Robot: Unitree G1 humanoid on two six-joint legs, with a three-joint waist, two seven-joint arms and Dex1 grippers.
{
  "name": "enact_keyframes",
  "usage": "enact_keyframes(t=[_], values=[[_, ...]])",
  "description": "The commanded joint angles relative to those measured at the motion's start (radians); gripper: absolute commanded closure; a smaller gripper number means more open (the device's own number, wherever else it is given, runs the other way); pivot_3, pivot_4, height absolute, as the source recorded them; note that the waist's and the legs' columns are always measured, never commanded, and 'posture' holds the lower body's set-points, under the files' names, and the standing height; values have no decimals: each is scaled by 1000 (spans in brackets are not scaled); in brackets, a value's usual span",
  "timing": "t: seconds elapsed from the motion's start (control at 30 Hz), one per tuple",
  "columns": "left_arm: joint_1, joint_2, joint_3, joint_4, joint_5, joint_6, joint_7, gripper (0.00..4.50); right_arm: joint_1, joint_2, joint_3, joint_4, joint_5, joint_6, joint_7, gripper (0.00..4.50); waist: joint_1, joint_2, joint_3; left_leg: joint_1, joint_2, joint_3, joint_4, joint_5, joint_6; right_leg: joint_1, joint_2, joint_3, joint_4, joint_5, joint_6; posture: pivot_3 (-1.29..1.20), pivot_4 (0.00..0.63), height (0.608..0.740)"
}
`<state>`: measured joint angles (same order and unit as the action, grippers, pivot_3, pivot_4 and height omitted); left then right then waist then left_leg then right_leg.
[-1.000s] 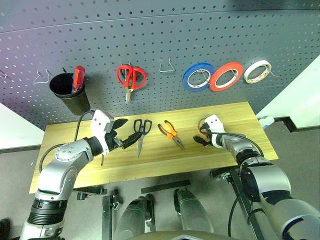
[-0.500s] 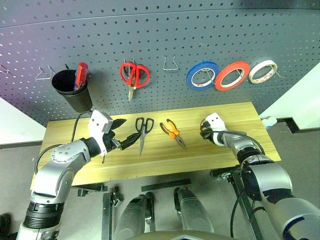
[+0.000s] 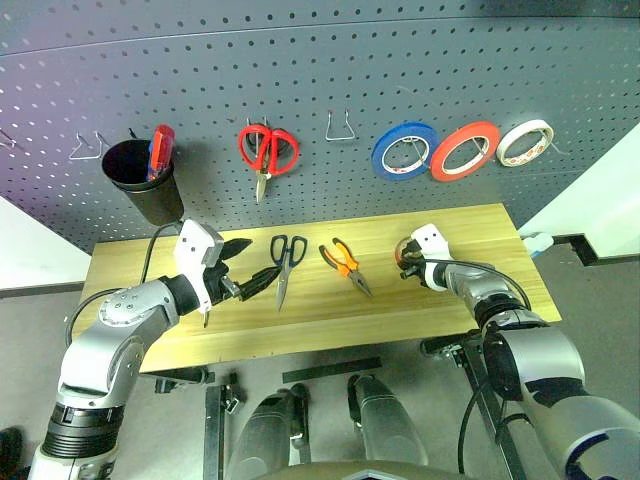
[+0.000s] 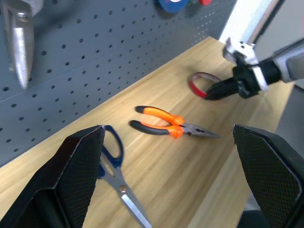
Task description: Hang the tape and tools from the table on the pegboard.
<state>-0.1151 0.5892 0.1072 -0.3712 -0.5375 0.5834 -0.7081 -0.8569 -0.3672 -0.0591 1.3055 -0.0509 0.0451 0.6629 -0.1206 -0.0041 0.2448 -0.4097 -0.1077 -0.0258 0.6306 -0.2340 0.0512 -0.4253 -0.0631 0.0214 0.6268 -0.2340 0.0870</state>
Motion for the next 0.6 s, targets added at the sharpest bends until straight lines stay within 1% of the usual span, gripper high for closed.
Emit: enact_keyframes(t=[0.03,0.13,0.2,0.4,0.53,0.6], values=[[13,32,44,-52,-36,-15,-45,0,12,-3,-68,-58,84,-40,74,4473,0,0,0,0,0,0,0,0,0,0,0,0,0,0,0,-151,210,740],[6,48,53,-50,-48,-32,-75,0,28,-5,-129,-86,157,-52,150,4473,-1,0,-1,0,0,0,0,0,-1,0,0,0,0,0,0,-169,183,740],[-3,48,56,-52,-62,-32,-83,0,38,-8,-145,-99,176,-67,176,4473,-1,0,-2,0,0,0,0,0,-1,0,0,0,0,0,0,-171,180,740],[-31,76,73,-36,-82,-50,-133,0,86,-34,-252,-186,312,-110,275,4473,-4,1,-5,0,0,0,0,1,-2,0,1,-1,1,0,0,-212,137,740],[-52,77,66,-9,-69,-68,-151,0,131,-45,-273,-250,355,-114,336,4473,-9,1,-11,0,0,1,1,1,-2,0,1,-1,2,0,0,-231,118,740],[-68,69,59,13,-60,-81,-154,0,151,-51,-259,-260,345,-110,340,4473,-10,2,-18,0,0,1,1,1,-2,0,1,-1,2,0,0,-237,110,740]])
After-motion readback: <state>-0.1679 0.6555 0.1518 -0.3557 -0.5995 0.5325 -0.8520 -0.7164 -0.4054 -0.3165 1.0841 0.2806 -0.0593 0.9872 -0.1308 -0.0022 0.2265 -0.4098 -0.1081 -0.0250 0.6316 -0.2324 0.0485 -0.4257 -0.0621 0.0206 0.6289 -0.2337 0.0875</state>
